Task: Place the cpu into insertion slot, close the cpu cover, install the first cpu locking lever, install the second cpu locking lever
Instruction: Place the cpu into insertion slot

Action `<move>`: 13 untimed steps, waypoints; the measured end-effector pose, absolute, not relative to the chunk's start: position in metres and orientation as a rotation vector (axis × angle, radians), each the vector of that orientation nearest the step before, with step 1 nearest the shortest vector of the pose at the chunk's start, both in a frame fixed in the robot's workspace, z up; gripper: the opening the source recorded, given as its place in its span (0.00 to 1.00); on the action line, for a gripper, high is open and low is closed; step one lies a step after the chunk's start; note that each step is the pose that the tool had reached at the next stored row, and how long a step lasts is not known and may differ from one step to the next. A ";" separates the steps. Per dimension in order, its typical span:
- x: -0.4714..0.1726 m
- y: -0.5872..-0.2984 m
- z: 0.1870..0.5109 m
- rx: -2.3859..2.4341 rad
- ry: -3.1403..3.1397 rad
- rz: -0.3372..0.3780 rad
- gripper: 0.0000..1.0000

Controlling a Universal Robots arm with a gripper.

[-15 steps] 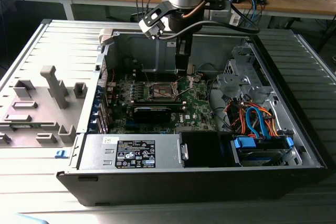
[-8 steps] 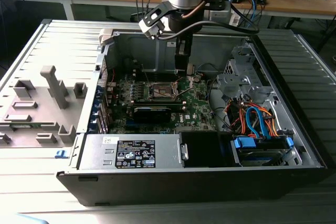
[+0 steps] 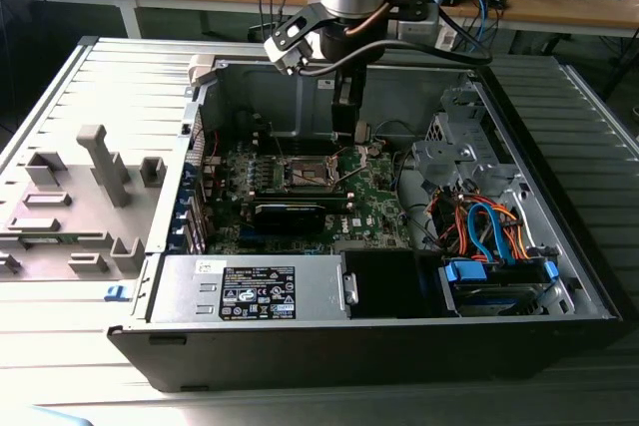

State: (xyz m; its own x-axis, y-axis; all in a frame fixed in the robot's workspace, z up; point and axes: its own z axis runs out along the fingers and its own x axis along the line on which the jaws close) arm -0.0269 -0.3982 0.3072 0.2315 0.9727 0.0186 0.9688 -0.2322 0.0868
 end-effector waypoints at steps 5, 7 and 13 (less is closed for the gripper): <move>-0.027 -0.398 0.307 2.430 1.897 0.105 0.55; -0.027 -0.398 0.306 2.433 1.893 0.105 0.55; -0.027 -0.398 0.306 2.442 1.880 0.104 0.55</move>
